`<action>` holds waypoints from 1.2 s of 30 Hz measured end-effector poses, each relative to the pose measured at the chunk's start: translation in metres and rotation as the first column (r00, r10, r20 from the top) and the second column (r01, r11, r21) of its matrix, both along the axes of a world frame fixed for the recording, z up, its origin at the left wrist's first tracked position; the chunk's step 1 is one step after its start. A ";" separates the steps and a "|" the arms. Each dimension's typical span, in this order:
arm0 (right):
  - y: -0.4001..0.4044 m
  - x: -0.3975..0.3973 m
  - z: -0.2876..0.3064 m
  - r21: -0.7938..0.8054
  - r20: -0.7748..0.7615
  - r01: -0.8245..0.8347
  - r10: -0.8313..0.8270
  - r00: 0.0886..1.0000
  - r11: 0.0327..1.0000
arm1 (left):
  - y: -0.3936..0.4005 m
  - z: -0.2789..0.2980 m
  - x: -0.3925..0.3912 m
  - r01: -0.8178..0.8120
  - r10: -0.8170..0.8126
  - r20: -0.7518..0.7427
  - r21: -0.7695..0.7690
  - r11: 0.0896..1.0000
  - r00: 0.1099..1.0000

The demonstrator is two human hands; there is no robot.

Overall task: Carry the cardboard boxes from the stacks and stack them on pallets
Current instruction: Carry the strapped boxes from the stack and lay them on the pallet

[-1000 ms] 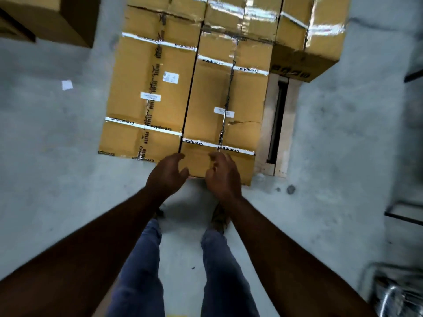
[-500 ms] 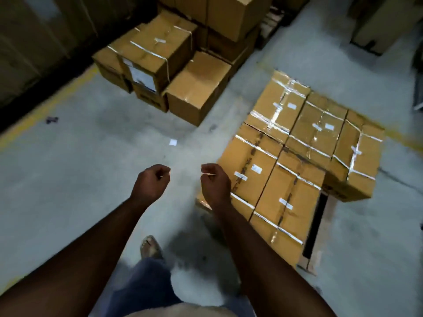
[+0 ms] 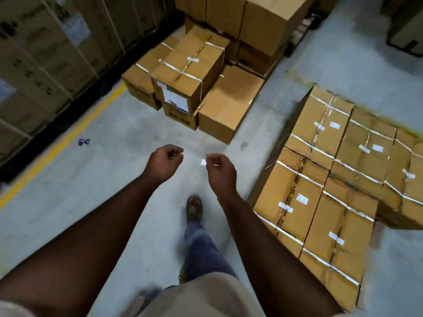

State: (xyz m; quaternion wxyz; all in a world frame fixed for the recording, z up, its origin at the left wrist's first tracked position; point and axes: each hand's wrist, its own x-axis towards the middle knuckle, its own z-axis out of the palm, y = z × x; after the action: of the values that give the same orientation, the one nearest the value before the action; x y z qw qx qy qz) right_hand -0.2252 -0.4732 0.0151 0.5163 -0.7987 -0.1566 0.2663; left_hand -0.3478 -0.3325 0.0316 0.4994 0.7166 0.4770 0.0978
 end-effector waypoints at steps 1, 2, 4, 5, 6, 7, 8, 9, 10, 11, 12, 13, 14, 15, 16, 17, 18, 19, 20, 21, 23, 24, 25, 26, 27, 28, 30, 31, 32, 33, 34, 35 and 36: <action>0.023 0.007 -0.010 -0.004 -0.011 0.000 0.000 1.000 1.000 | 0.022 -0.012 0.007 0.009 -0.009 0.005 -0.012 1.000 1.000; 0.042 0.014 -0.019 -0.008 -0.025 0.003 -0.003 1.000 1.000 | 0.041 -0.021 0.011 0.009 -0.009 0.006 -0.018 1.000 1.000; 0.089 0.032 -0.041 -0.024 -0.056 0.024 -0.026 0.998 0.999 | 0.089 -0.041 0.025 0.012 -0.012 -0.009 -0.028 1.000 1.000; 0.114 0.042 -0.051 -0.039 -0.070 0.027 -0.030 0.997 0.999 | 0.114 -0.050 0.033 0.013 -0.013 -0.031 -0.031 0.999 0.999; 0.138 0.052 -0.061 -0.062 -0.093 0.031 -0.037 0.995 0.998 | 0.139 -0.060 0.040 0.001 -0.003 -0.064 -0.029 1.000 0.998; 0.158 0.060 -0.067 -0.080 -0.119 0.040 -0.050 0.992 0.996 | 0.159 -0.065 0.046 -0.008 0.005 -0.093 -0.027 1.000 0.996; 0.181 0.070 -0.075 -0.105 -0.144 0.046 -0.061 0.988 0.993 | 0.183 -0.071 0.055 -0.015 0.011 -0.117 -0.032 0.999 0.993; 0.203 0.079 -0.079 -0.123 -0.161 0.036 -0.056 0.985 0.992 | 0.205 -0.073 0.064 -0.017 0.012 -0.134 -0.030 0.999 0.991; 0.228 0.090 -0.081 -0.139 -0.172 -0.006 -0.018 0.985 0.990 | 0.229 -0.076 0.073 -0.015 0.012 -0.144 -0.022 1.000 0.989; 0.254 0.101 -0.084 -0.160 -0.184 -0.054 0.024 0.983 0.986 | 0.252 -0.077 0.082 -0.015 0.012 -0.156 -0.018 1.000 0.988; 0.276 0.112 -0.084 -0.179 -0.192 -0.093 0.058 0.980 0.979 | 0.272 -0.078 0.093 -0.012 0.009 -0.163 -0.015 1.000 0.987; 0.302 0.125 -0.082 -0.180 -0.196 -0.126 0.090 0.976 0.976 | 0.295 -0.077 0.105 -0.012 0.009 -0.169 -0.018 1.000 0.986; 0.326 0.138 -0.077 -0.180 -0.205 -0.152 0.114 0.972 0.972 | 0.317 -0.076 0.119 -0.022 0.017 -0.171 -0.026 0.999 0.985; 0.350 0.152 -0.072 -0.175 -0.214 -0.159 0.121 0.969 0.972 | 0.339 -0.076 0.133 -0.030 0.024 -0.166 -0.033 0.999 0.986; 0.373 0.166 -0.067 -0.173 -0.235 -0.151 0.108 0.966 0.973 | 0.360 -0.078 0.147 -0.035 0.027 -0.163 -0.046 0.998 0.986; 0.389 0.178 -0.068 -0.165 -0.252 -0.135 0.091 0.964 0.977 | 0.377 -0.082 0.159 -0.037 0.028 -0.161 -0.051 0.998 0.986; 0.409 0.193 -0.072 -0.154 -0.270 -0.118 0.073 0.960 0.981 | 0.399 -0.090 0.174 -0.027 0.018 -0.168 -0.051 0.998 0.986; 0.427 0.205 -0.078 -0.150 -0.298 -0.108 0.060 0.953 0.983 | 0.419 -0.099 0.188 -0.008 -0.002 -0.182 -0.055 0.998 0.983; 0.444 0.217 -0.086 -0.155 -0.331 -0.094 0.038 0.943 0.983 | 0.439 -0.111 0.202 0.005 -0.017 -0.195 -0.064 0.998 0.981; 0.460 0.228 -0.098 -0.158 -0.362 -0.068 0.006 0.932 0.985 | 0.460 -0.124 0.216 0.005 -0.019 -0.206 -0.073 0.997 0.978; 0.484 0.247 -0.120 -0.168 -0.415 -0.043 -0.031 0.909 0.985 | 0.491 -0.146 0.239 -0.002 -0.018 -0.222 -0.093 0.996 0.975; 0.498 0.257 -0.133 -0.177 -0.424 -0.041 -0.039 0.905 0.983 | 0.507 -0.159 0.252 0.000 -0.028 -0.243 -0.116 0.993 0.970; 0.511 0.266 -0.148 -0.188 -0.418 -0.040 -0.043 0.907 0.981 | 0.525 -0.171 0.264 0.011 -0.049 -0.272 -0.138 0.990 0.961; 0.525 0.276 -0.165 -0.214 -0.419 -0.035 -0.059 0.906 0.976 | 0.543 -0.182 0.275 0.039 -0.087 -0.306 -0.159 0.987 0.948; 0.526 0.280 -0.172 -0.243 -0.422 -0.028 -0.080 0.903 0.970 | 0.549 -0.187 0.279 0.075 -0.128 -0.323 -0.170 0.983 0.938; 0.546 0.292 -0.192 -0.262 -0.435 0.007 -0.125 0.892 0.965 | 0.573 -0.209 0.293 0.110 -0.164 -0.347 -0.171 0.979 0.923; 0.563 0.309 -0.210 -0.276 -0.447 0.087 -0.207 0.870 0.957 | 0.599 -0.233 0.307 0.171 -0.214 -0.468 -0.134 0.976 0.857; 0.571 0.320 -0.222 -0.270 -0.456 0.113 -0.230 0.860 0.956 | 0.613 -0.242 0.314 0.194 -0.216 -0.559 -0.099 0.976 0.800; 0.583 0.331 -0.239 -0.289 -0.481 0.123 -0.255 0.839 0.949 | 0.630 -0.258 0.324 0.189 -0.208 -0.644 -0.099 0.977 0.736; 0.593 0.340 -0.257 -0.314 -0.515 0.140 -0.293 0.806 0.939 | 0.646 -0.272 0.334 0.156 -0.200 -0.694 -0.126 0.980 0.692; 0.600 0.345 -0.267 -0.333 -0.549 0.146 -0.317 0.773 0.932 | 0.661 -0.284 0.340 0.108 -0.197 -0.700 -0.169 0.980 0.686; 0.606 0.346 -0.276 -0.362 -0.569 0.151 -0.346 0.746 0.920 | 0.675 -0.299 0.342 0.066 -0.209 -0.677 -0.230 0.971 0.706; 0.610 0.348 -0.283 -0.401 -0.545 0.151 -0.368 0.753 0.903 | 0.689 -0.312 0.343 0.025 -0.209 -0.637 -0.285 0.958 0.742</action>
State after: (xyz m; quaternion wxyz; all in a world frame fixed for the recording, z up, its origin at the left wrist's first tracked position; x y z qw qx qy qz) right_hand 0.1224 0.1370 -0.2677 0.4287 -0.7591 0.1793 0.4558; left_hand -0.0044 0.3562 -0.2800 0.3923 0.6621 0.5846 -0.2567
